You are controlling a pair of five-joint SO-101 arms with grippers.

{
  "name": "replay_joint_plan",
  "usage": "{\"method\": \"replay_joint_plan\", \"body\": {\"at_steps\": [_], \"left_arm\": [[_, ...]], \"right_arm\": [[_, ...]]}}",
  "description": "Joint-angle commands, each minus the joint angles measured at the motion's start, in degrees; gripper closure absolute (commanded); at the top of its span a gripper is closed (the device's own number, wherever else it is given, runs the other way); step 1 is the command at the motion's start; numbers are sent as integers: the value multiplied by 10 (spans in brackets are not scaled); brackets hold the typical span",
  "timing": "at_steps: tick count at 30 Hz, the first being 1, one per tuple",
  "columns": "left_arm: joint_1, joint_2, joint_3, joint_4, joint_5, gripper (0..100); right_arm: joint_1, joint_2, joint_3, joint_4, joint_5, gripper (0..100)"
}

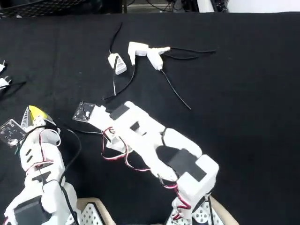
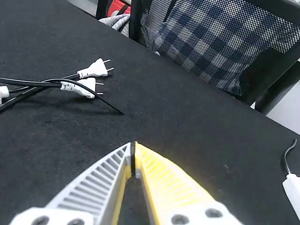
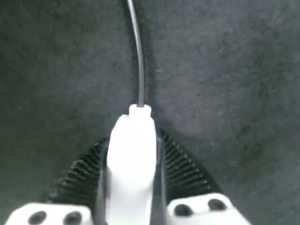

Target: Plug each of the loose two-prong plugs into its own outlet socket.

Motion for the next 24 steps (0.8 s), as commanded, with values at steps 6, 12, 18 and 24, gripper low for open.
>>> {"method": "replay_joint_plan", "body": {"at_steps": [6,12,18,24], "left_arm": [[-6,-10,8,-38,2,968],[-6,-9,8,-37,2,968],[-6,-8,8,-36,1,967],[-5,-7,8,-36,0,967]], "right_arm": [[-64,-47,-60,85,-4,847],[-75,-88,-58,113,-4,843],[-37,-93,-57,113,2,843],[-34,-72,-57,82,21,844]]}}
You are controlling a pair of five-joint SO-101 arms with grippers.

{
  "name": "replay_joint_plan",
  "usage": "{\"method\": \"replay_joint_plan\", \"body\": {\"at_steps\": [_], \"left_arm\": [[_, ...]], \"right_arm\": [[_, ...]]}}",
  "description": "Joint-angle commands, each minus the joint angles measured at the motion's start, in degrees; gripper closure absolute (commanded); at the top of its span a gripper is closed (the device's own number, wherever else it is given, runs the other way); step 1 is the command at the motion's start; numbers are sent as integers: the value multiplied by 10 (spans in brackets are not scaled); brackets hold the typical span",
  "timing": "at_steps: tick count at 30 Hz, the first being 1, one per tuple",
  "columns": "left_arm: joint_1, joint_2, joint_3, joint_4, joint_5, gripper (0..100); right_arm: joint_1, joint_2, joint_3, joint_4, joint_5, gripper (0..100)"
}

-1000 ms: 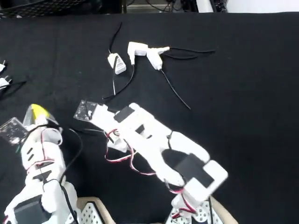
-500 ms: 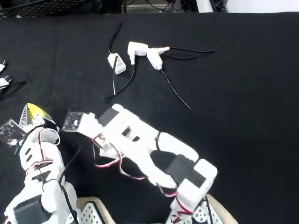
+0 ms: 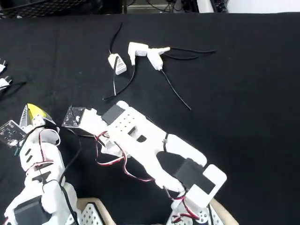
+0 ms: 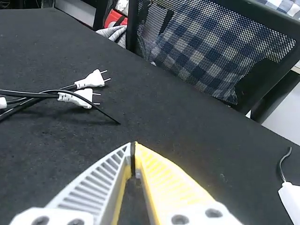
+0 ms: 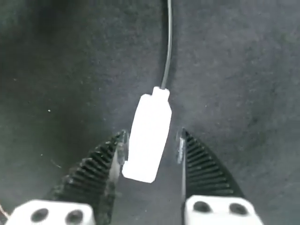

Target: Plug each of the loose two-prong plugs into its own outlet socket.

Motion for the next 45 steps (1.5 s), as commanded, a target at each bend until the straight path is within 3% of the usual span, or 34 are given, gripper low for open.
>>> {"method": "replay_joint_plan", "body": {"at_steps": [1,9,19,39,43,45], "left_arm": [[-5,-7,8,-12,1,967],[-5,-6,8,-12,1,967],[21,-4,8,-11,0,967],[22,-3,8,-11,0,967],[25,-3,8,-11,0,967],[21,-3,8,-11,1,967]], "right_arm": [[9,3,-24,-21,7,843],[13,37,-25,-36,36,844],[104,36,-27,-32,95,844],[114,43,-91,-51,150,843],[159,44,-87,-77,143,843],[193,39,-87,-76,93,843]]}}
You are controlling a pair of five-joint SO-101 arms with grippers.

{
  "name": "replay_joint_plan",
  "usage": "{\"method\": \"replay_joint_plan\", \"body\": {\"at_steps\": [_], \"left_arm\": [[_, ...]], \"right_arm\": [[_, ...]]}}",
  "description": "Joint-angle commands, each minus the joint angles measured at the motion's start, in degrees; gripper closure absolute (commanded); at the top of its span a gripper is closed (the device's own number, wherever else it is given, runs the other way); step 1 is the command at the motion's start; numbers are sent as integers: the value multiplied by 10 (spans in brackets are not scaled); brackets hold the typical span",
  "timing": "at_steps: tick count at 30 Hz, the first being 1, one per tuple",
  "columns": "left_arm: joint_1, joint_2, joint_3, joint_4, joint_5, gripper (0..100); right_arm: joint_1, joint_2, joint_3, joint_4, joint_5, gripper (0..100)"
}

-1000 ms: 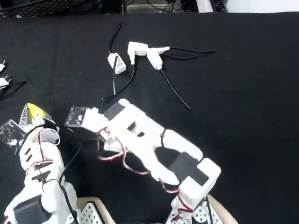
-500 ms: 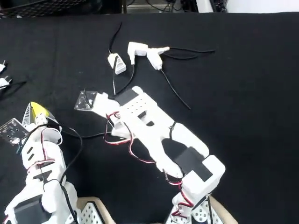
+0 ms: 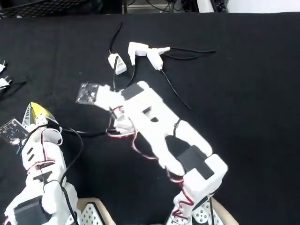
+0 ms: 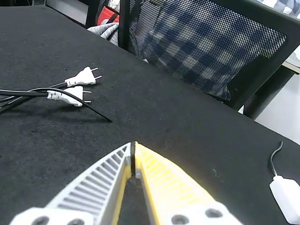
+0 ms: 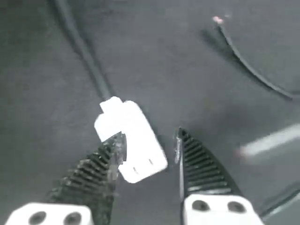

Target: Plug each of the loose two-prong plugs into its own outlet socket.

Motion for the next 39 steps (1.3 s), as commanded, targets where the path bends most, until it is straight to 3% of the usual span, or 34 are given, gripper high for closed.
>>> {"method": "replay_joint_plan", "body": {"at_steps": [1,4,8,12,16,18,24,32,34,39], "left_arm": [[3,-4,8,-11,1,967],[-5,-8,8,-11,0,967],[-56,-9,8,-11,2,970],[-116,-9,8,5,-7,963],[-131,-10,-19,151,-177,809],[-133,-10,-50,244,-216,744],[-205,-10,-196,466,-267,737],[-241,-9,-561,888,-386,737],[-243,-3,-640,934,-412,737],[-240,21,-730,920,-505,737]], "right_arm": [[62,-10,-17,-7,-89,844],[109,-13,0,-2,-166,846],[136,-12,54,-13,-197,846],[152,-15,145,-116,-258,846],[153,-37,179,-165,-268,846],[153,-51,199,-187,-268,846],[153,-78,235,-222,-268,846],[153,-78,235,-222,-268,846],[153,-77,235,-222,-268,846],[153,-77,236,-226,-268,846]]}}
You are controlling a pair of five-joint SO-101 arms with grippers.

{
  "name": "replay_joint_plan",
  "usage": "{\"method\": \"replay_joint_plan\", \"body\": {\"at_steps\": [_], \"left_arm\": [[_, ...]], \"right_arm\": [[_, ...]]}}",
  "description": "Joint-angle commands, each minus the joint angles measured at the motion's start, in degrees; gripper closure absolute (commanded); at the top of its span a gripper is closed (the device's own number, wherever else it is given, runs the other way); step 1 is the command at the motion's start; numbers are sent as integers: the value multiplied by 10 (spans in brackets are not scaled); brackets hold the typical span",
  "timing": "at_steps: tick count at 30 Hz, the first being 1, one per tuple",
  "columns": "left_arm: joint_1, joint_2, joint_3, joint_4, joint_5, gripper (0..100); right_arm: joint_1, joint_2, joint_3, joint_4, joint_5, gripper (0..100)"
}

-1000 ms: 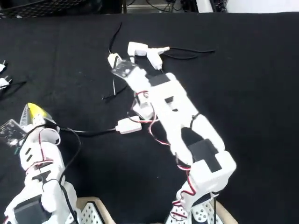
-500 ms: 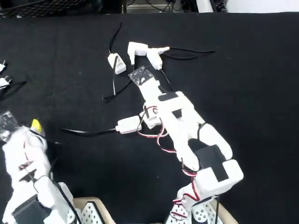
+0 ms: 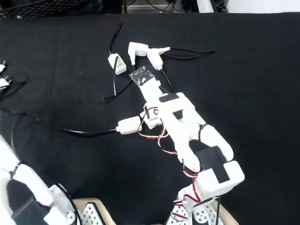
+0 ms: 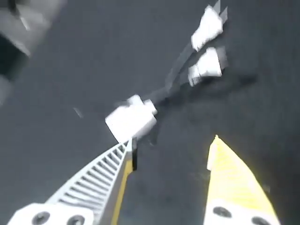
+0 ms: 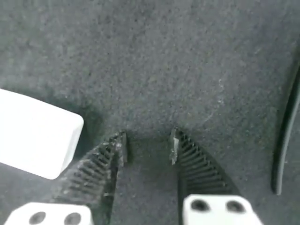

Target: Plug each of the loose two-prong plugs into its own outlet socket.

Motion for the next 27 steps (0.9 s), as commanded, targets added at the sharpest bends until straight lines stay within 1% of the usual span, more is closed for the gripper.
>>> {"method": "replay_joint_plan", "body": {"at_steps": [1,4,8,10,12,15,23,25,27], "left_arm": [[-3,26,-108,-16,-85,737],[-12,76,-128,-77,-132,737],[-41,168,-163,-153,-193,737],[-45,229,-192,-182,-218,737],[-45,288,-233,-194,-232,737],[-42,373,-306,-189,-234,737],[-24,551,-458,-133,-236,737],[-17,583,-478,-98,-255,737],[-14,593,-492,-53,-293,737]], "right_arm": [[8,-22,3,-16,-6,846],[8,-22,3,-17,-6,846],[7,-22,3,-17,-6,846],[7,-22,3,-17,-6,846],[7,-22,3,-18,-6,846],[7,-22,3,-18,-6,846],[6,-19,2,-19,-6,846],[6,-18,1,-19,-6,846],[6,-18,1,-20,-6,846]]}}
